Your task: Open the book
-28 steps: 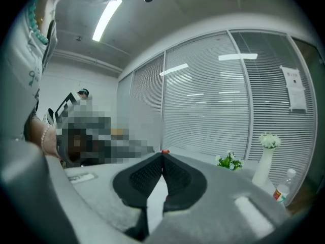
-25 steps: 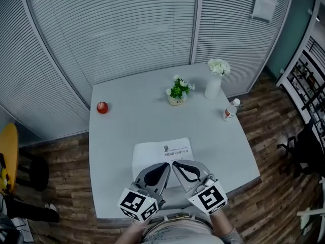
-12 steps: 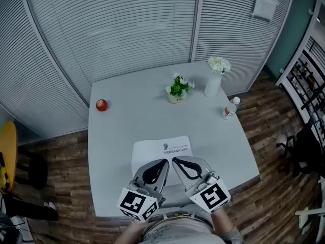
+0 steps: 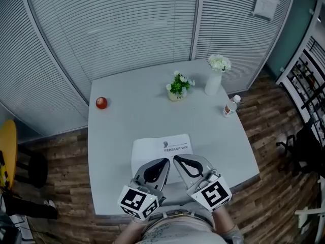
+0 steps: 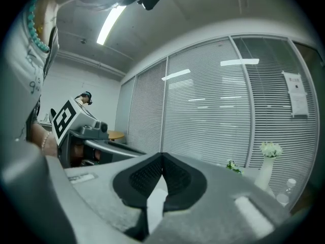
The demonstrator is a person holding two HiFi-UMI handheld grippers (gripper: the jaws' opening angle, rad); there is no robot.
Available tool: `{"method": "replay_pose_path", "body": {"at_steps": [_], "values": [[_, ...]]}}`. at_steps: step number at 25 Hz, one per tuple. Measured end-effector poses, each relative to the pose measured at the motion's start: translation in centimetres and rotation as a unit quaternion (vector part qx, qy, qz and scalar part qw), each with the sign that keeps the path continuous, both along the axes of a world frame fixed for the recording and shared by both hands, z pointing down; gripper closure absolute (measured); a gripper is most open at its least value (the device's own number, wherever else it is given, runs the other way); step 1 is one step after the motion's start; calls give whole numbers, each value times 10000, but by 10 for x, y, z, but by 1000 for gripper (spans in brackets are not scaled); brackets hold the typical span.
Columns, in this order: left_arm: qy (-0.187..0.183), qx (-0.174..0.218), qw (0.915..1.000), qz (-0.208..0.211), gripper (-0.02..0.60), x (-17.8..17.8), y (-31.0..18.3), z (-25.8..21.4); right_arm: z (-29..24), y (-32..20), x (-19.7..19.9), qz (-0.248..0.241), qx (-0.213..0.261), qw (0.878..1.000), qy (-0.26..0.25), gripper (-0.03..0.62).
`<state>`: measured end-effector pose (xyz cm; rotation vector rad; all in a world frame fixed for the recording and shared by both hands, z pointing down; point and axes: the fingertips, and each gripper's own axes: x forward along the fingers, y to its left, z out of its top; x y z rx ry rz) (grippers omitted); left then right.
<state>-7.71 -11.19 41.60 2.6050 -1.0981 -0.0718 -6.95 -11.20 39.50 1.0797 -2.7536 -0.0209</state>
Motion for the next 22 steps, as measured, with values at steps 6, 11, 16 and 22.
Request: {"method": "replay_pose_path", "body": {"at_steps": [6, 11, 16, 22], "values": [[221, -146, 9996, 109, 583, 5, 4, 0, 7, 0, 3, 35, -61, 9999, 94, 591], [188, -153, 9995, 176, 583, 8, 4, 5, 10, -2, 4, 53, -78, 9999, 139, 592], [190, -162, 9995, 188, 583, 9, 6, 6, 11, 0, 4, 53, -118, 9998, 147, 592], [188, -185, 9995, 186, 583, 8, 4, 8, 14, 0, 2, 10, -133, 9996, 258, 592]]}}
